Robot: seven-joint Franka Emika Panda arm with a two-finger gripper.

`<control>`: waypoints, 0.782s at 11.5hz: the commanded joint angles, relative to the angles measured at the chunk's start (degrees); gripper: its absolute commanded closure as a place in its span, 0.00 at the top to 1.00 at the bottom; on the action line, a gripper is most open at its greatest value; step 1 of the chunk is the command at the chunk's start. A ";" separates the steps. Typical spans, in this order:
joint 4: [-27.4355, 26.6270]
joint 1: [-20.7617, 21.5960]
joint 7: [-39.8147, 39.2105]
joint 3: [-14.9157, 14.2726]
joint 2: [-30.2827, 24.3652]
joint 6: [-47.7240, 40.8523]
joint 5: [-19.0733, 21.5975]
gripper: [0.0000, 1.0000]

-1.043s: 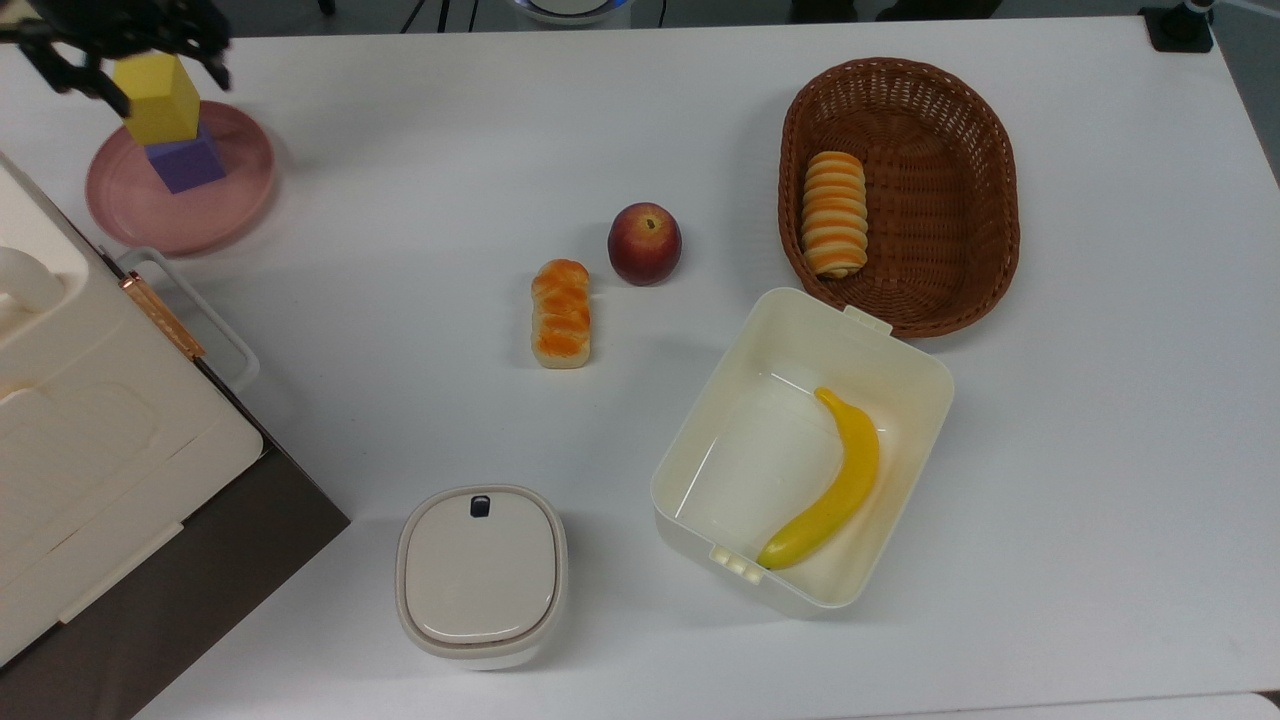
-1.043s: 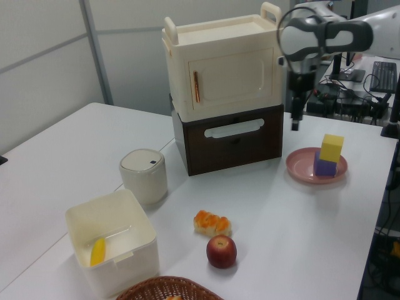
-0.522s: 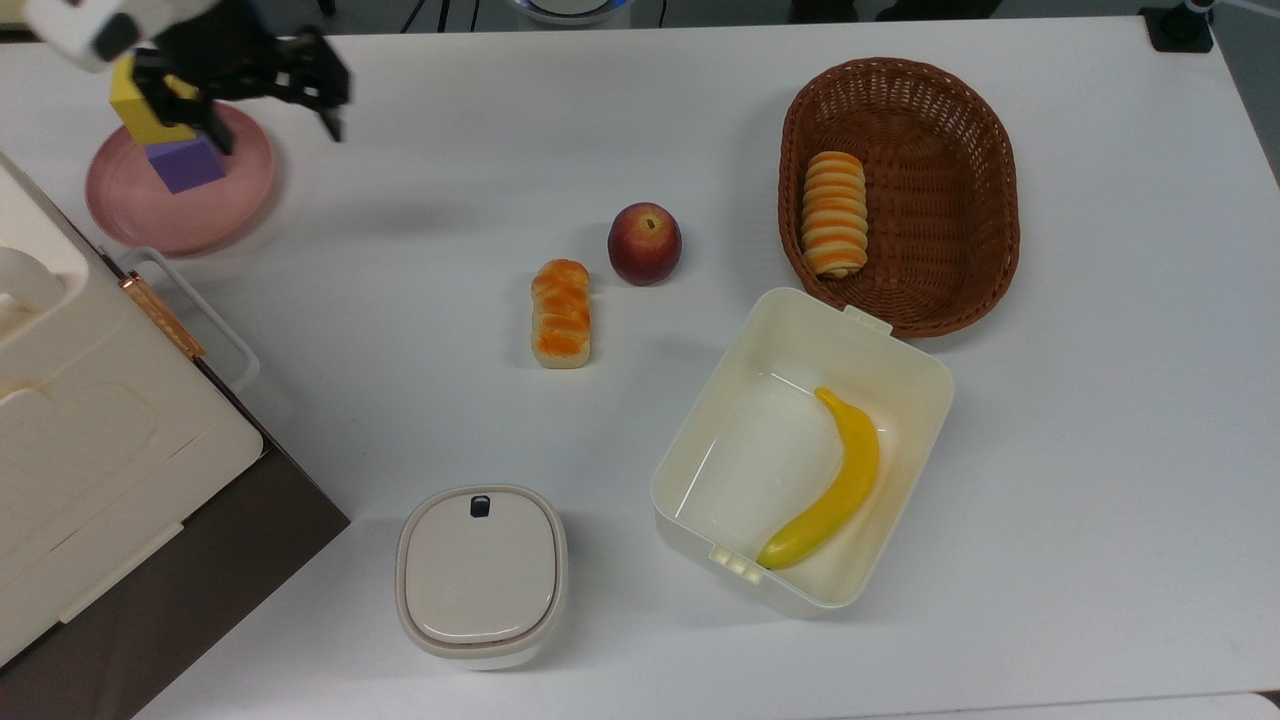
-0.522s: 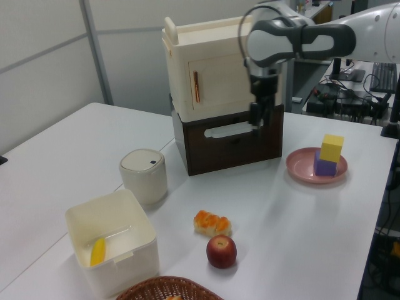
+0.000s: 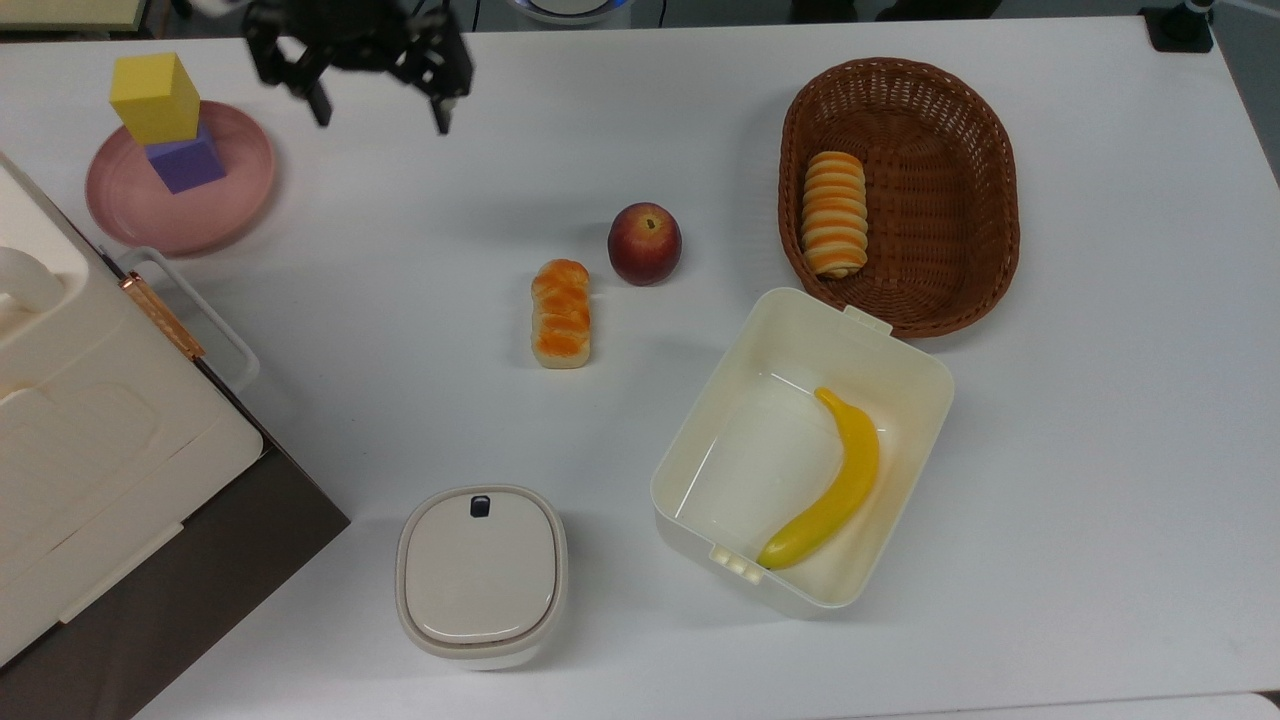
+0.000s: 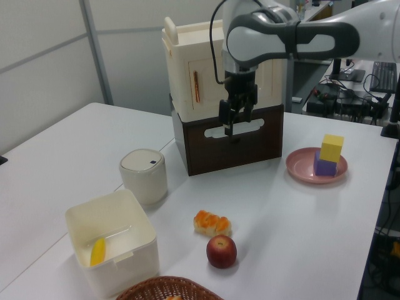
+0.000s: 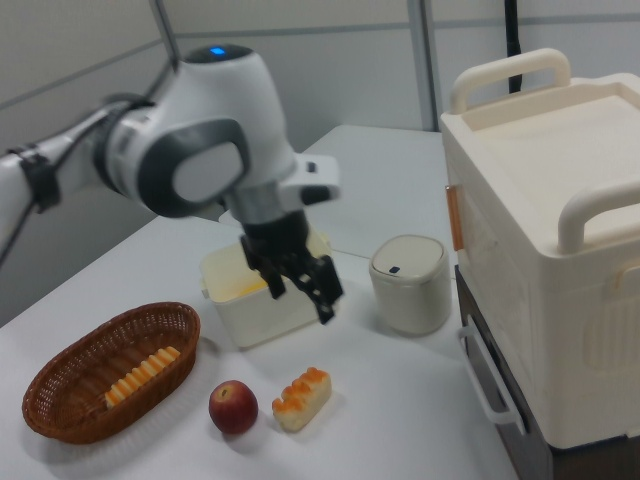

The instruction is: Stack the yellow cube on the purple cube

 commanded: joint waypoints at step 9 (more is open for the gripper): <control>-1.19 7.54 12.49 -0.82 -5.91 -6.84 -0.66 1.00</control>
